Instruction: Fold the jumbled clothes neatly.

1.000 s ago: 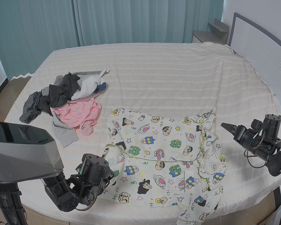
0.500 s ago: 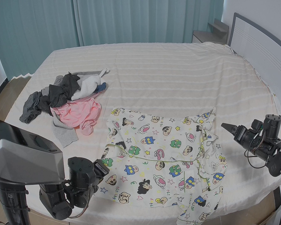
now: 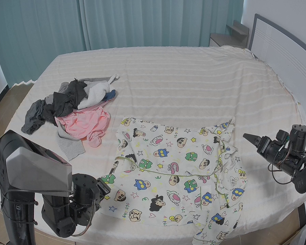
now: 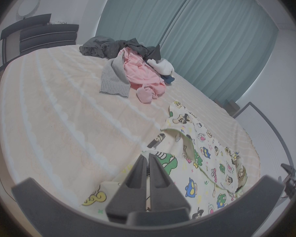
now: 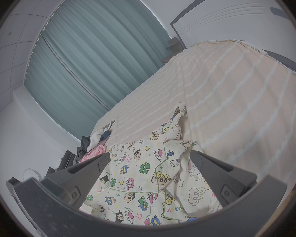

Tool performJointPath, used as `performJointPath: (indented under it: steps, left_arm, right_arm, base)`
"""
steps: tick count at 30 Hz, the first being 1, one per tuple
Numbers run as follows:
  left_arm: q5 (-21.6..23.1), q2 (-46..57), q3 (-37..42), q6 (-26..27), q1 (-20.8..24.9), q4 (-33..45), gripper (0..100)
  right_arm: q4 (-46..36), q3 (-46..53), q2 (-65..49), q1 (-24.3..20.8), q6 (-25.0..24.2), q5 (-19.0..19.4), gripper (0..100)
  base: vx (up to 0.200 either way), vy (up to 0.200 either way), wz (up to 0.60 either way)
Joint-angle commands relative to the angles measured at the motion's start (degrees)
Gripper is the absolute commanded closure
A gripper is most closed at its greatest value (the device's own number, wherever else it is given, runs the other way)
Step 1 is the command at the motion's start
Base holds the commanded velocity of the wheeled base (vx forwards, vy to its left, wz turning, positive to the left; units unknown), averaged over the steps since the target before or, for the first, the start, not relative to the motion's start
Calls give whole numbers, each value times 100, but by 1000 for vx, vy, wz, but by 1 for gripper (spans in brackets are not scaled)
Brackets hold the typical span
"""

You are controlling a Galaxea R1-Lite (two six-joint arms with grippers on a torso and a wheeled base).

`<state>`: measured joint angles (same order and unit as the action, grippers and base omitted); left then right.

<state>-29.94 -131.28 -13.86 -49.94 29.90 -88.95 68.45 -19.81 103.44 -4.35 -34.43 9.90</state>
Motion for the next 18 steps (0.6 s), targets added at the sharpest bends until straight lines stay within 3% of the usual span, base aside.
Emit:
performJointPath:
  steps: [1, 18]
  left_arm:
    - [50, 305, -47, 37, -204, -105, 100]
    - [243, 15, -354, 64, -679, -105, 100]
  right_arm:
    - [2, 12, -25, 5, -3, 3, 0]
    - [-16, 21, -52, 75, 15, 3, 0]
  base:
    - [0, 0, 0]
    - [0, 0, 0]
